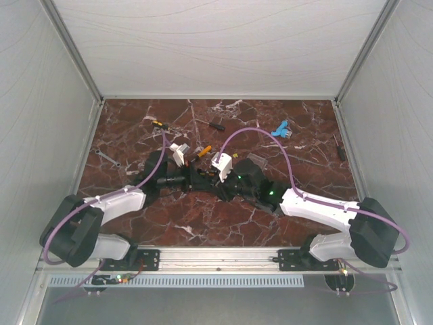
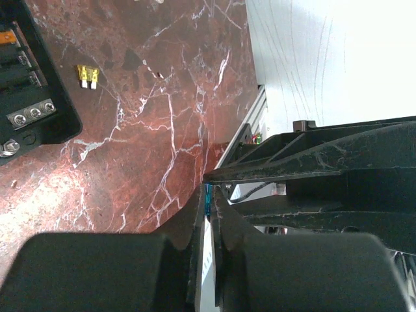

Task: Snap on the fuse box
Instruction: Pick up the fuse from the center of the board.

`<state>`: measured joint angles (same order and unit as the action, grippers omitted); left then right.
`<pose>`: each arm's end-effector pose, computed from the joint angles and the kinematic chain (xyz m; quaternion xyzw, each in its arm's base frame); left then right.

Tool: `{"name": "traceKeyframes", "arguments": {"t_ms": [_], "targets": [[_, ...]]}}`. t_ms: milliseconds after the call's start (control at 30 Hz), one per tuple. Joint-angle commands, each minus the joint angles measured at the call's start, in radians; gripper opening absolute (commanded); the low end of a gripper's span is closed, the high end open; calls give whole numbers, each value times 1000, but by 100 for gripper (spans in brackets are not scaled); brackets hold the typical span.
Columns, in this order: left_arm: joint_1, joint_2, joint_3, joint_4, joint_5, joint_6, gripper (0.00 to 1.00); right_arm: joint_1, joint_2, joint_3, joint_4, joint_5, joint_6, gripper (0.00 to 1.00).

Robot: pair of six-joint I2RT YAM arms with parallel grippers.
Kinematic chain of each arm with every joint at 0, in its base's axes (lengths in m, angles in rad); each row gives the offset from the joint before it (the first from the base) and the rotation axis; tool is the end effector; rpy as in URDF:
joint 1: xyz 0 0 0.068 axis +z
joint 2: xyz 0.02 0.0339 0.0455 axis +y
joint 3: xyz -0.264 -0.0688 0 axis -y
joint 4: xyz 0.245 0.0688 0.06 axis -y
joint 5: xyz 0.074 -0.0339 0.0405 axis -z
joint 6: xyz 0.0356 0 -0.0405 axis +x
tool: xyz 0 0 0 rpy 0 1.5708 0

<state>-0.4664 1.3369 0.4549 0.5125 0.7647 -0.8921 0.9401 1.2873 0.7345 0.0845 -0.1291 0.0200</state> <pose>0.2156 -0.1361 0.1833 0.0444 0.7927 -0.5689 0.2146 0.1636 0.2318 0.2400 -0.4077 0.7467 0.2901 0.4382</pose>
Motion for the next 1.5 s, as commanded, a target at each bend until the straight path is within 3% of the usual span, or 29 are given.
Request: {"name": "traceKeyframes", "arguments": {"t_ms": [0, 133, 300, 467, 667, 833, 1467], "targets": [[-8, -57, 21, 35, -15, -11, 0, 3, -14, 10, 64, 8, 21, 24], [-8, -111, -21, 85, -51, -47, 0, -20, -48, 14, 67, -39, 84, 39], [-8, -208, -79, 179, -115, -115, 0, -78, -140, -22, 130, -132, 242, 46], [-8, -322, -140, 283, -186, -197, 0, -170, -229, -109, 304, -224, 484, 51], [-9, -395, -216, 500, -239, -323, 0, -220, -249, -196, 519, -279, 752, 49], [-25, -400, -254, 650, -268, -407, 0, -220, -228, -226, 640, -285, 864, 43], [-119, -355, -247, 774, -348, -413, 0, -161, -171, -216, 750, -231, 936, 28]]}}
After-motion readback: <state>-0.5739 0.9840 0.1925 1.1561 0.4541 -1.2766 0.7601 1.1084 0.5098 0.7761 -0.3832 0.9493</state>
